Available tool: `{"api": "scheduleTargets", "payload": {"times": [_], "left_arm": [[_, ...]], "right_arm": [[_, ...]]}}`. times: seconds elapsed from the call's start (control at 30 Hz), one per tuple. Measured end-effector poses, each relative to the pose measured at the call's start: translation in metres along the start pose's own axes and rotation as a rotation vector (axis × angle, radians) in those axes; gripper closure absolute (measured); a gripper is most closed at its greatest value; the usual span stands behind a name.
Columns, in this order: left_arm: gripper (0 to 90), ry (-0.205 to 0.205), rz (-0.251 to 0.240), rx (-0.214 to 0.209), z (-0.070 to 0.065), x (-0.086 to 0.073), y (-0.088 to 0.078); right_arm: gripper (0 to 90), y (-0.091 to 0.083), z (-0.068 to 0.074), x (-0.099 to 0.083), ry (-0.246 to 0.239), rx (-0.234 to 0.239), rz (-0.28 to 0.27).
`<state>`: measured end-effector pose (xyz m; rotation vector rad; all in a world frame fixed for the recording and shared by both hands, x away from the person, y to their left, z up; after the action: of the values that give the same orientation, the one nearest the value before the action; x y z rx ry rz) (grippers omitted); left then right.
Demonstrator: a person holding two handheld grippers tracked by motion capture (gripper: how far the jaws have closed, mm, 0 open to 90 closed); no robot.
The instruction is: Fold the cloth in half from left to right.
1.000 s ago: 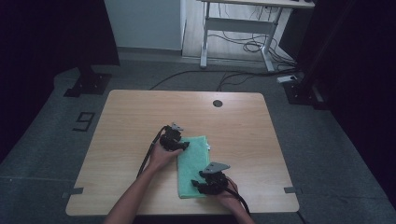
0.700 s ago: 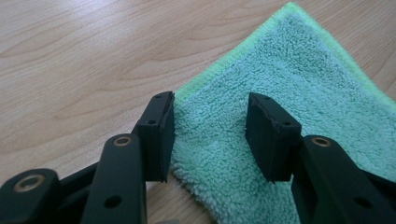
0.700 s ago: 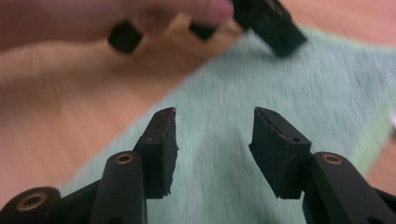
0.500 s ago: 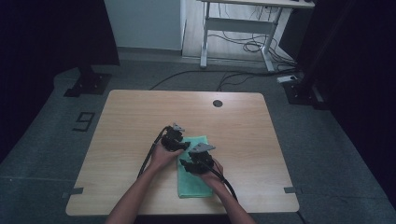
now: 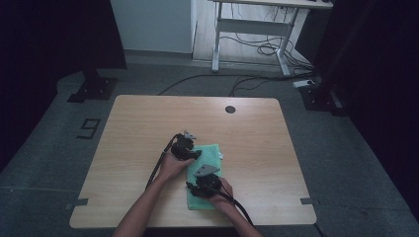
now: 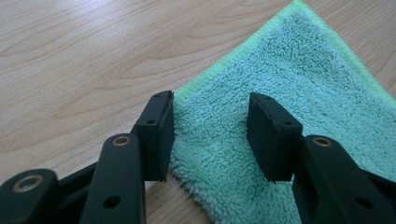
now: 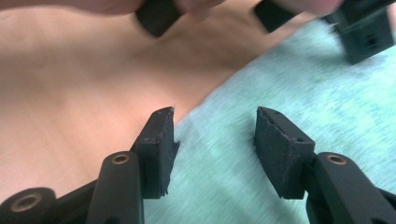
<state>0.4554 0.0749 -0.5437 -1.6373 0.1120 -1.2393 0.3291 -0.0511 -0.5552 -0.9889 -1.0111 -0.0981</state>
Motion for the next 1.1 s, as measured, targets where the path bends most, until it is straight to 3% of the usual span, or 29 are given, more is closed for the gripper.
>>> {"api": "scheduleTargets", "payload": {"times": [0.37,0.5,0.63,0.7,0.9,1.1], "left_arm": [[51.3,-0.004,0.002,0.002,-0.001,0.000,0.000],[49.5,0.001,0.005,0.003,-0.002,0.001,0.000],[47.9,0.011,0.004,0.003,-0.004,0.000,-0.001],[47.3,0.005,-0.011,0.001,-0.004,0.000,-0.003],[47.6,0.002,-0.043,-0.003,-0.004,-0.004,-0.011],[48.2,0.008,-0.060,-0.022,-0.005,-0.005,-0.018]], "right_arm": [[46.6,-0.026,0.023,-0.029,-0.045,0.061,0.005],[46.8,-0.028,0.026,-0.034,-0.040,0.060,-0.010],[45.9,-0.031,0.023,-0.034,-0.036,0.090,-0.006],[47.9,-0.036,0.016,-0.031,-0.010,0.095,-0.032],[50.4,-0.051,-0.029,-0.013,0.063,0.008,-0.098],[53.3,-0.036,-0.082,0.014,0.148,-0.086,-0.120]]}}
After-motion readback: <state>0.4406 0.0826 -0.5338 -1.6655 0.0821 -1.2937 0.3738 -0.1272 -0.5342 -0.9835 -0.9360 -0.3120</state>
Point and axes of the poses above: each handheld gripper's, and its own axes: y roughly forward along the jaws, x roughly out of its top, z roughly to its left, the point moved 1 cm from there along y, roughly forward along the jaws, and after that the axes turned 12 degrees about y, right-handed, at the moved point
